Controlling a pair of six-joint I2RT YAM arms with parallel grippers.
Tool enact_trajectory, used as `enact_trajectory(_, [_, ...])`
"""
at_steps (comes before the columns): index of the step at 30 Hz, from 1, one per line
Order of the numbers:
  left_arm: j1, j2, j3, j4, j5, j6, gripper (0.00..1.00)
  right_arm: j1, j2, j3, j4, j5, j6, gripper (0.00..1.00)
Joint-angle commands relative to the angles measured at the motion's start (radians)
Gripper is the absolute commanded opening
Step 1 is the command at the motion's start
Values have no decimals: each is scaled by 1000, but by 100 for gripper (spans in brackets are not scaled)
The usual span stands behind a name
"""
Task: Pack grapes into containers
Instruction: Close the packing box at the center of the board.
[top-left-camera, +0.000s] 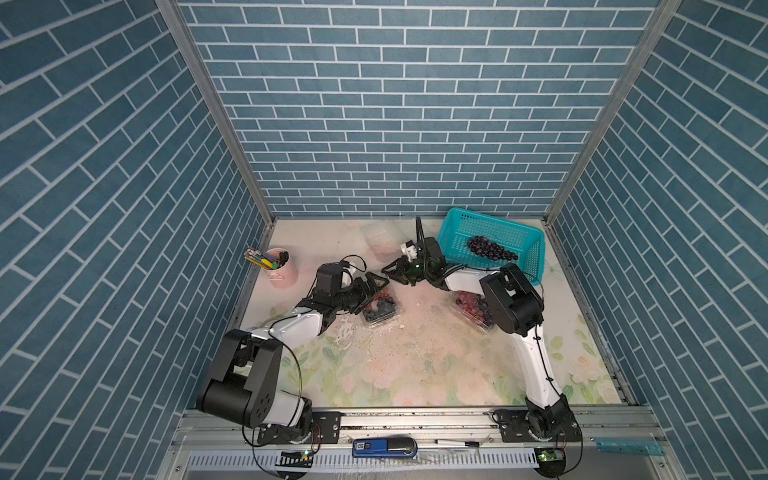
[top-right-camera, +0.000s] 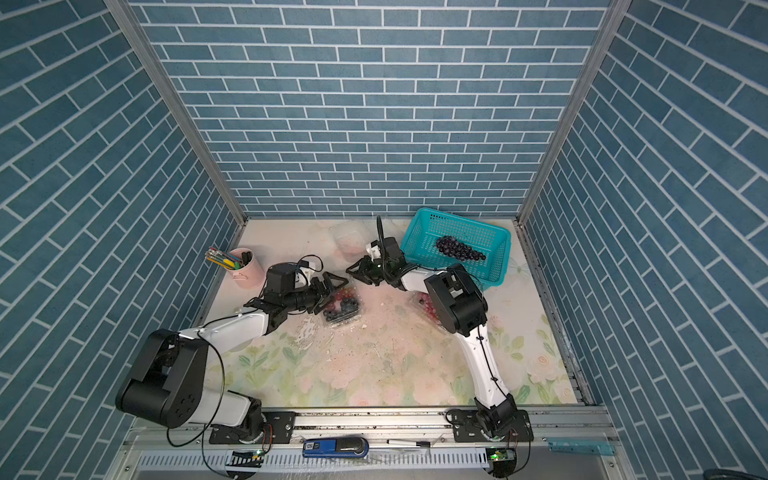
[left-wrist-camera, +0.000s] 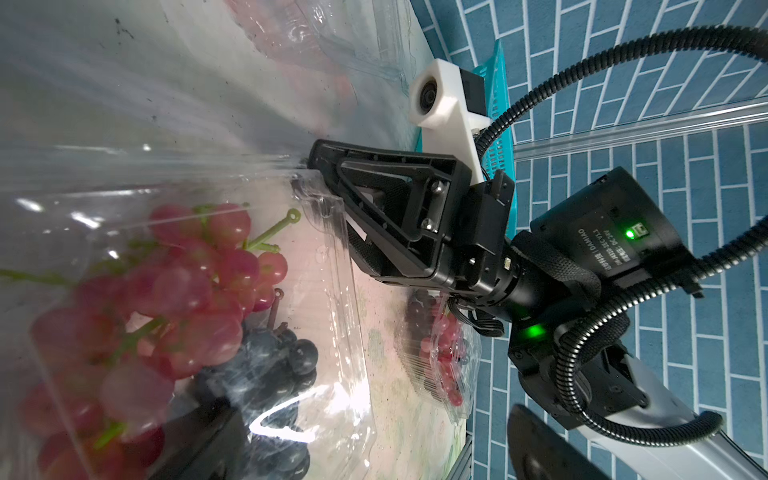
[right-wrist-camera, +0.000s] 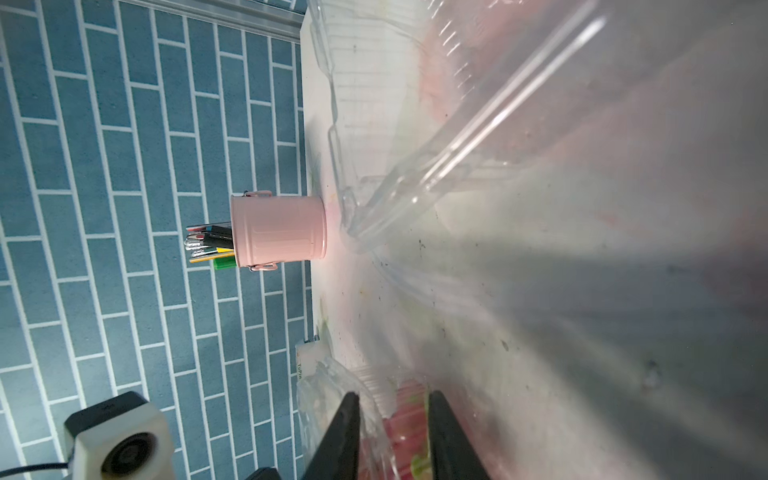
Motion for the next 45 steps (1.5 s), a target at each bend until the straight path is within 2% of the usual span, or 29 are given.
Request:
enact_trajectory(1, [8, -1, -24, -25, 0, 17, 100, -3, -6, -11, 17, -35, -23, 26])
enact_trajectory(3, [8, 3, -25, -21, 0, 14, 100, -2, -7, -18, 33, -43, -13, 22])
enact_trajectory(11, [9, 5, -27, -19, 0, 16, 100, -2, 16, -15, 43, -69, -6, 22])
enact_trajectory(37, [21, 17, -40, -3, 9, 15, 100, -2, 25, -9, -53, -67, -91, 7])
enact_trajectory(42, [23, 7, -26, -19, 12, 19, 100, -4, 5, -9, -62, -60, -95, 7])
enact_trajectory(45, [26, -9, 6, -60, 22, 33, 100, -10, -29, -12, -69, -46, -100, 11])
